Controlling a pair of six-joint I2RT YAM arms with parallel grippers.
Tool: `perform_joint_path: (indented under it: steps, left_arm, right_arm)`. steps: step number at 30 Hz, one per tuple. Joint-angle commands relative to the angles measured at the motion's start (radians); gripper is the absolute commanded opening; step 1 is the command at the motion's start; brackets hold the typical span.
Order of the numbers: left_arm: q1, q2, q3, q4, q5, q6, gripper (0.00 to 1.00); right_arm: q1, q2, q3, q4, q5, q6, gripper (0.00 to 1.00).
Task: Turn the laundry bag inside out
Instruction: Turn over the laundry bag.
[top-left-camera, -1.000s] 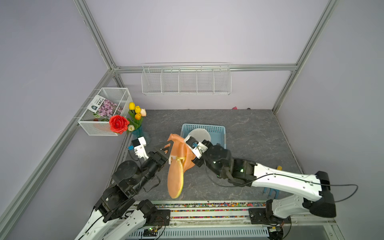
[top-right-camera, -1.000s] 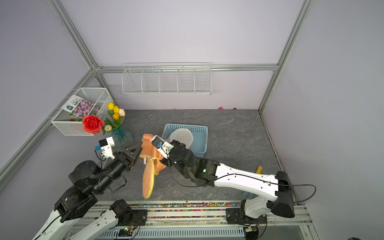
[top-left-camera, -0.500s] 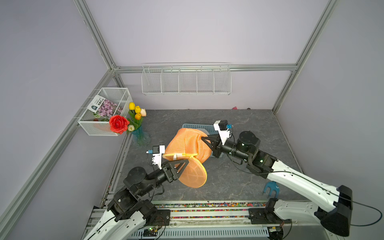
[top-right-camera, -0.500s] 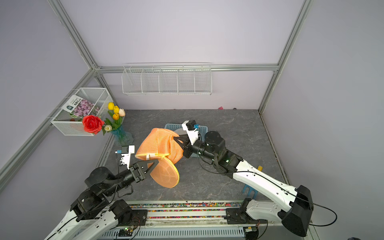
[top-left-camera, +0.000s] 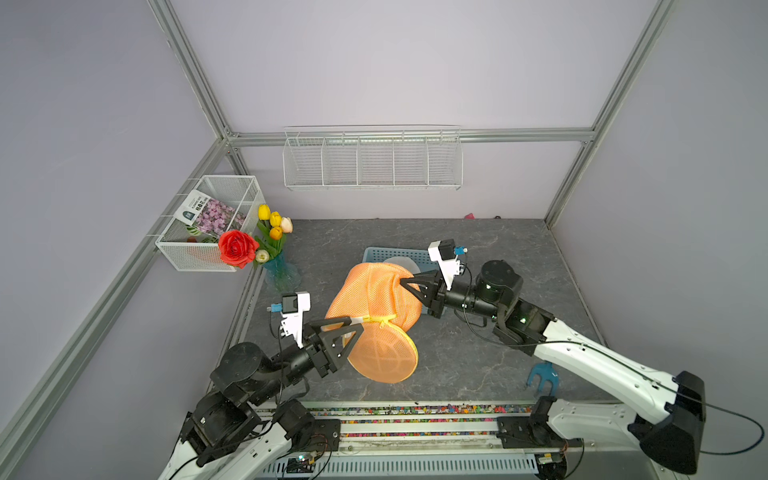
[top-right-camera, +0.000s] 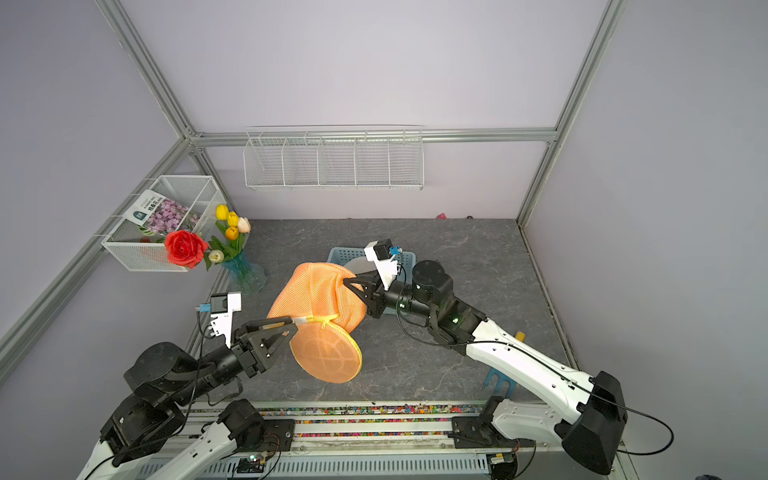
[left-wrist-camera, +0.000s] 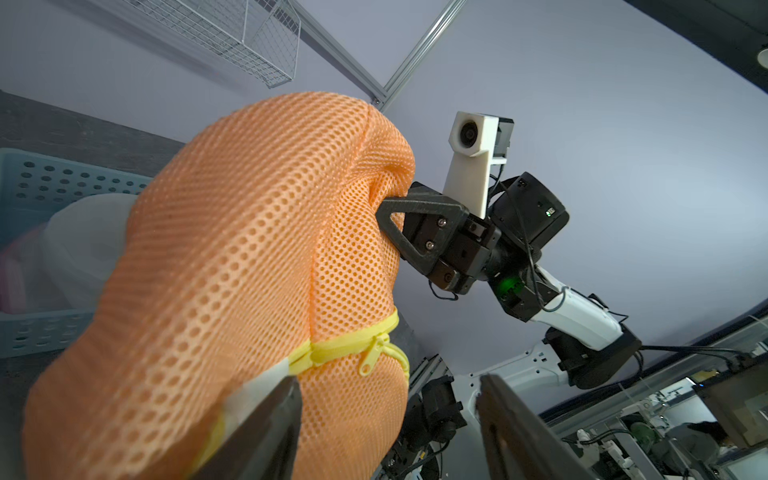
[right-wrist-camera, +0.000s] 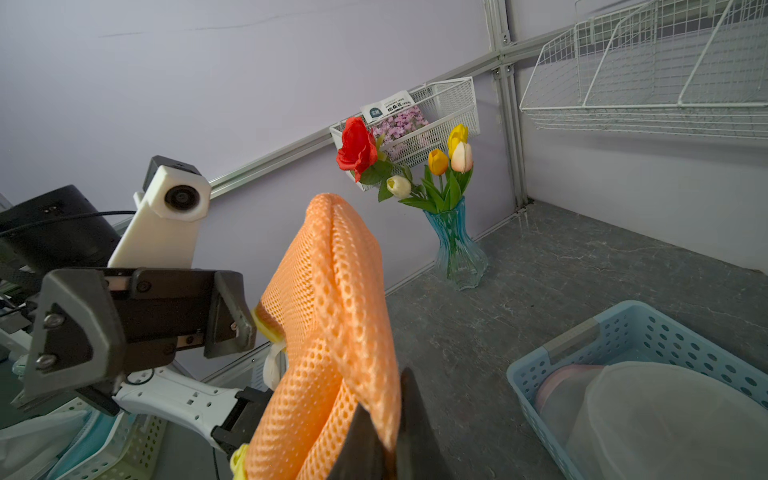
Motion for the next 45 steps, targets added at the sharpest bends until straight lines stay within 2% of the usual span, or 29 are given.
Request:
perform_joint_path:
  steps: [1,8,12,20,28,30,32,35,38,41,45]
  left_arm:
    - [-0.002,0.014,0.041,-0.109,-0.072,0.082,0.7]
    - [-0.003,0.006,0.051,-0.186,-0.031,0.091,0.7]
    - [-0.003,0.003,0.039,-0.206,-0.079,0.088,0.7]
    - [-0.002,0.052,0.027,-0.115,-0.078,0.114,0.7]
    - [-0.003,0.066,-0.002,-0.037,-0.016,0.119,0.63]
    - [-0.003,0.053,-0.019,0.0,0.032,0.112,0.59]
    - [-0.002,0.033,-0.04,0.042,0.083,0.098,0.48]
    - [-0.003,0.027,-0.057,0.053,0.098,0.076,0.37]
    - [-0.002,0.039,-0.075,0.047,0.091,0.059,0.31]
    - [-0.003,0.032,-0.093,0.039,0.045,0.034,0.15]
    - [-0.003,0.024,-0.105,0.004,-0.018,0.008,0.0]
  right_arm:
    - [-0.008,-0.034,-0.009,0.001,-0.013,0.016,0.0]
    - [-0.031,-0.058,0.004,-0.055,0.015,0.016,0.0]
    - [-0.031,-0.053,0.006,-0.045,-0.001,0.021,0.0]
    - [-0.031,-0.036,-0.006,0.01,-0.123,0.066,0.0]
    - [-0.031,-0.029,-0.046,0.092,-0.181,0.12,0.0]
    - [-0.031,-0.017,-0.045,0.094,-0.173,0.128,0.0]
    - [-0.031,0.0,-0.045,0.106,-0.168,0.141,0.0]
    - [-0.031,0.026,-0.042,0.107,-0.147,0.154,0.0]
    - [-0.031,0.047,-0.036,0.101,-0.134,0.164,0.0]
    - [-0.031,0.072,-0.033,0.095,-0.139,0.162,0.0]
    - [-0.031,0.083,-0.034,-0.009,-0.052,0.152,0.0]
